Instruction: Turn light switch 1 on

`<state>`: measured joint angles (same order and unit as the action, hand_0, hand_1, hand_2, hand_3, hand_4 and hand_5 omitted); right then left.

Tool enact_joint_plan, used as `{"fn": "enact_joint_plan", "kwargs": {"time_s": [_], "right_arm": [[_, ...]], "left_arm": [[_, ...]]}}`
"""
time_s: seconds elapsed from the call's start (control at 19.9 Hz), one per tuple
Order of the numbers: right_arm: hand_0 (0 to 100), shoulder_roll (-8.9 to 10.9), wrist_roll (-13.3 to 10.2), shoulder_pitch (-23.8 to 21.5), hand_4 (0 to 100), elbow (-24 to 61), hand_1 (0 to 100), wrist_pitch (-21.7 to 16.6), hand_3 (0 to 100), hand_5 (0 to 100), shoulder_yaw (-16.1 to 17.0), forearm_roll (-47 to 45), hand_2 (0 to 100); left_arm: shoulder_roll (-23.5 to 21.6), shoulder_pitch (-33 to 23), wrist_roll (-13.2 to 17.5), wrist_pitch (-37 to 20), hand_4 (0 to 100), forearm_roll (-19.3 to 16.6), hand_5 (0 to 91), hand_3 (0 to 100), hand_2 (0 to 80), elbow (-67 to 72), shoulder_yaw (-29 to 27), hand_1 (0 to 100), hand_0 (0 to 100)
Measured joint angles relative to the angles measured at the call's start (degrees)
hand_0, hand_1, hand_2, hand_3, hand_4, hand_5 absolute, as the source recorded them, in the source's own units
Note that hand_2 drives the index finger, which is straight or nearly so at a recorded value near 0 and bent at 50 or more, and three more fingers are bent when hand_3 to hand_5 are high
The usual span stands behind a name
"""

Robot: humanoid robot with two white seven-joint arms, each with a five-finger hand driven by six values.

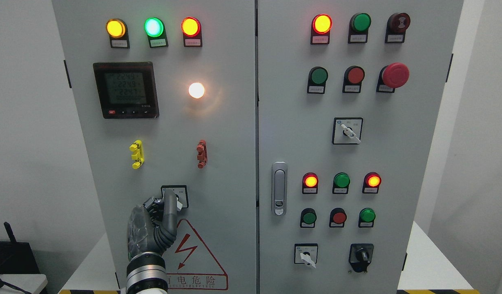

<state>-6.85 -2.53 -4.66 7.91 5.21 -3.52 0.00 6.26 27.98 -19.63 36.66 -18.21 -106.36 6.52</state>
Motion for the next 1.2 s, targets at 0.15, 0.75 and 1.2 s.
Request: {"fn": "enact_joint_plan", "kwargs": {"time_s": [0.15,0.75,1.2], "right_arm": [[12,0.00,0.0,0.0,0,0.0,39,0.0,0,0,0.0,0.0,0],[12,0.00,0.0,0.0,0,0.0,39,0.0,0,0,0.0,0.0,0],[12,0.00,0.0,0.0,0,0.0,39,0.0,0,0,0.0,0.0,0]], "left_arm": [[0.0,0.0,0.0,-0.1,80,0.0,77.0,79,60.8,0.0,0.1,21,21],[0.1,-0.6,0.1,-0.3,80,0.0,76.9,79,60.8,-0.2,0.0,26,13],[0.2,-2.0,0.2,-1.7,81,0.0,77.7,80,61.7,-0.7,-0.4,27,8]]}}
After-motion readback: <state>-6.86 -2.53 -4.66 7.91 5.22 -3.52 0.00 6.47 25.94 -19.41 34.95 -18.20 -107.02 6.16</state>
